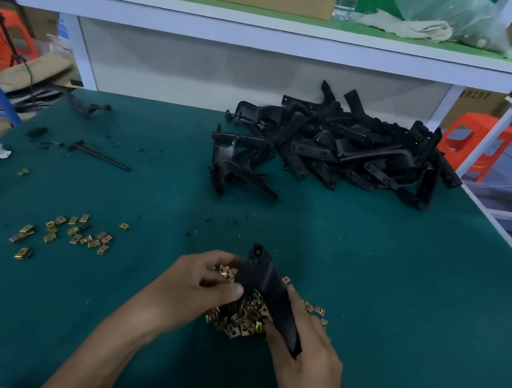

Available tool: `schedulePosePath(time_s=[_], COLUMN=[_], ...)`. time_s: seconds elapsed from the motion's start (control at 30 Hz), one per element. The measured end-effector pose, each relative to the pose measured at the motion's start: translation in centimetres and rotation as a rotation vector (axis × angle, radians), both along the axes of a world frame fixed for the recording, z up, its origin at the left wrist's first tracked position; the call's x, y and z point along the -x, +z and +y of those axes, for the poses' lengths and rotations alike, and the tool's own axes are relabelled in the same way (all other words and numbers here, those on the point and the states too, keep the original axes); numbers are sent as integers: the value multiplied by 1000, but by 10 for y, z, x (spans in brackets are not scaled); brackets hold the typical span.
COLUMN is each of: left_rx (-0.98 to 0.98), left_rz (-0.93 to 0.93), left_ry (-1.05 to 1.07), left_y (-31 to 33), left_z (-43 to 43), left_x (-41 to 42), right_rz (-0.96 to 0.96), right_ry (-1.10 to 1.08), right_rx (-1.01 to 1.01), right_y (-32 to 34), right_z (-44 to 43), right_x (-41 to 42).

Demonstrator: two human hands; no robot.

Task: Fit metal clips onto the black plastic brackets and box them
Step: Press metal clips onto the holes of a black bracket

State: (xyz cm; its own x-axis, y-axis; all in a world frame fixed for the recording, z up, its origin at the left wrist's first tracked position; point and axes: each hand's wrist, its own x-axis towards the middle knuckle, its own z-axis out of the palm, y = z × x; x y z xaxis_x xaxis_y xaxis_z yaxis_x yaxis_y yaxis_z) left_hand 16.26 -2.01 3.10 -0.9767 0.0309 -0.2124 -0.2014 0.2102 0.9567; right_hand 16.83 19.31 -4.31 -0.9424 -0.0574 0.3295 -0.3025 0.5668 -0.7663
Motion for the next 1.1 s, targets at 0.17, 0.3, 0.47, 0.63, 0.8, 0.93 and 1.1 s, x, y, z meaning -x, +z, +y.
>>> schedulePosePath(time_s=[0.17, 0.3, 0.47, 0.63, 0.8, 0.93, 1.1], left_rx=[579, 1012, 988, 949, 474, -184, -581], left_rz=[240, 134, 312, 315, 237, 102, 25], left_ry=[204, 11, 64, 38, 258, 444, 459], left_y=[-26, -46, -43, -43, -34, -21, -11], left_z=[2, 5, 1, -4, -7, -3, 0], left_x=[29, 42, 46, 49, 43, 37, 32], right_rz=[-37, -56, -53, -90, -121, -140, -123], right_ry=[-75, -54, -57, -37, -20, 1, -9], right_rx=[164, 173, 166, 174, 171, 172, 173], right_y=[2, 2, -4, -3, -3, -3, -4], right_z=[2, 5, 4, 6, 8, 8, 6], right_x=[3, 2, 3, 4, 5, 3, 4])
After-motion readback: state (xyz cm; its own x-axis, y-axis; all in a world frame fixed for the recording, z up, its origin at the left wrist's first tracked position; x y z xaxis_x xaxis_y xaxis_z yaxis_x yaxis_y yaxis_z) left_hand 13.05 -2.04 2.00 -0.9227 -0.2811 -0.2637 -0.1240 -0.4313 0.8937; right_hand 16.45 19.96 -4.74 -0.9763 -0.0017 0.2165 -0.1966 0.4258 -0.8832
